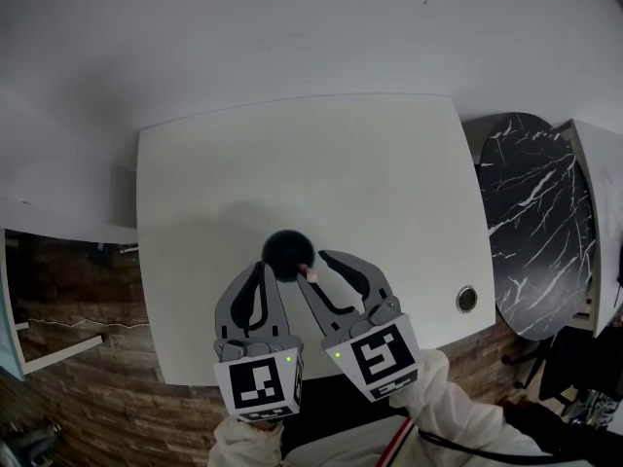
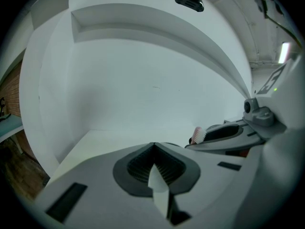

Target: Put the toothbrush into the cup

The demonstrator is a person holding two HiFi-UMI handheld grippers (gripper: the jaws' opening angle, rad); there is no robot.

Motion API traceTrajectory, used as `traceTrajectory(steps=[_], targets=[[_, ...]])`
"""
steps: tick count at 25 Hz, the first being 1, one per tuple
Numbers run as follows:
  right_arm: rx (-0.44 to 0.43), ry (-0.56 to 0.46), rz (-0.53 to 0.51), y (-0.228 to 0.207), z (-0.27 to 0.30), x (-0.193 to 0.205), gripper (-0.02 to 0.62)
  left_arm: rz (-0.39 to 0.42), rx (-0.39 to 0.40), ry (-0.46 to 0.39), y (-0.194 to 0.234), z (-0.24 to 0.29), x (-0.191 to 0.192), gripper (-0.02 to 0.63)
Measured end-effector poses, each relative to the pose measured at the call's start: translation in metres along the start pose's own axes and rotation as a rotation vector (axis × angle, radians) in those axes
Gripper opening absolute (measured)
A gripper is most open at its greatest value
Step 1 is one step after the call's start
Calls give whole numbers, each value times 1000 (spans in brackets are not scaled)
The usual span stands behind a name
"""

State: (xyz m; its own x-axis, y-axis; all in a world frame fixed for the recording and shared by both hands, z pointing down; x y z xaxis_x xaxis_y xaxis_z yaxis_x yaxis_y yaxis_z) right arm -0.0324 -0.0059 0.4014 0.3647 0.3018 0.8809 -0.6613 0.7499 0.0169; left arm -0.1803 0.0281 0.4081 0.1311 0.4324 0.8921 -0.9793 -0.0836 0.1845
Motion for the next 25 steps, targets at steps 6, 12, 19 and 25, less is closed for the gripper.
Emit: traceTrajectory(steps=[6,12,19,25], targets=[[6,-12,17,2,7,10,123,-2,-6,5,-1,-4,1,9],[8,7,11,5,1,14,123,-1,-10,-1,0,-8,2,9],[30,-42,31,-1,-14,2,121,10,-13,0,-1,-12,-1,9],[59,-91,45,-9,-43,-18,121,30,-6,-30,-9,-29,-20,9]])
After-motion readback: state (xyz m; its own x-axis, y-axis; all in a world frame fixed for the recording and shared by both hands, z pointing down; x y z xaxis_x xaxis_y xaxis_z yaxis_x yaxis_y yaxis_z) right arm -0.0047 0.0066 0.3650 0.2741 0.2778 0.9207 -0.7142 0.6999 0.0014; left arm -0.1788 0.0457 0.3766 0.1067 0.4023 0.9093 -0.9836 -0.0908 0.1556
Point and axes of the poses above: the fingertips, and each gripper's own axes: z forward along the fingers, y to its left, x out of its underside, the point moved 10 cm from there along -z, backward along the fingers, and after that the axes turned 7 degrees about -z, right-handed, at the moved point
